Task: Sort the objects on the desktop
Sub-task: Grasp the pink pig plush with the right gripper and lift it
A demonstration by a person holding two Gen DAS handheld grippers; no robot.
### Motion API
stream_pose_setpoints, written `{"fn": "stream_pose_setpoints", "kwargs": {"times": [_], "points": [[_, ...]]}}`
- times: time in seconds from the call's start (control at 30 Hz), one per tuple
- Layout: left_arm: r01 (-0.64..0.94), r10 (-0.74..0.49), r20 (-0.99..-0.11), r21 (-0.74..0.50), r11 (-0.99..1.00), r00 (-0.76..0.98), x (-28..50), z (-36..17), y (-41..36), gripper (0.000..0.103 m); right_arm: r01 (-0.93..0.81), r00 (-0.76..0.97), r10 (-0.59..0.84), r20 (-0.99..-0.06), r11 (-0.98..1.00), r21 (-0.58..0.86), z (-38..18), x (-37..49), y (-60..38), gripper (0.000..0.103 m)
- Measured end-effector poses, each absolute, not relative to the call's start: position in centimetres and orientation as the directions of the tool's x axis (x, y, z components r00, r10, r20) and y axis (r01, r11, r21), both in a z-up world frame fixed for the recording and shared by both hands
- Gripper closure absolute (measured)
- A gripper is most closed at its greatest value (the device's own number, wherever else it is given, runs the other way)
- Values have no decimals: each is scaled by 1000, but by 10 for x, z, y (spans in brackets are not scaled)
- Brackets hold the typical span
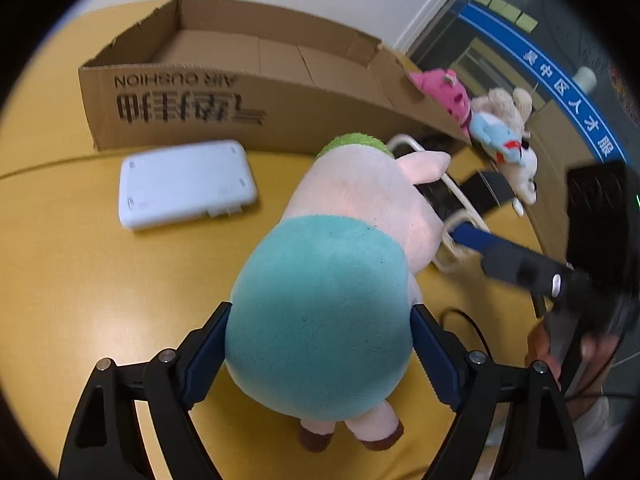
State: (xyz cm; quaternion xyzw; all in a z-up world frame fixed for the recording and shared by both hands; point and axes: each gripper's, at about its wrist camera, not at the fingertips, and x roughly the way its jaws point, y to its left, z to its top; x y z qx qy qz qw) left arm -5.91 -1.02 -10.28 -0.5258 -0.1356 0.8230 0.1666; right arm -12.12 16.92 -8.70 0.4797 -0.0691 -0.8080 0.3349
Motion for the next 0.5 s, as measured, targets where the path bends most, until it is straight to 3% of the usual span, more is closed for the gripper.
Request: {"fn": "stream_pose_setpoints", "kwargs": {"times": [0.1,0.27,0.5], "points": [[-133,435,-825,-416,-900,-362,-51,-101,-2,17,426,-238,-645,-726,-741,519,-81,-128,157,9],[-87,407,-831,-406,-910,-379,-48,-96,-9,15,356,-165,-601,-782,-775,521,-106,-164,112,9],[-92,444,-825,-442,-892,-348,-34,-99,-20,15,439,-142,-594,-792,-755,487,-107,-157,69,26]]}}
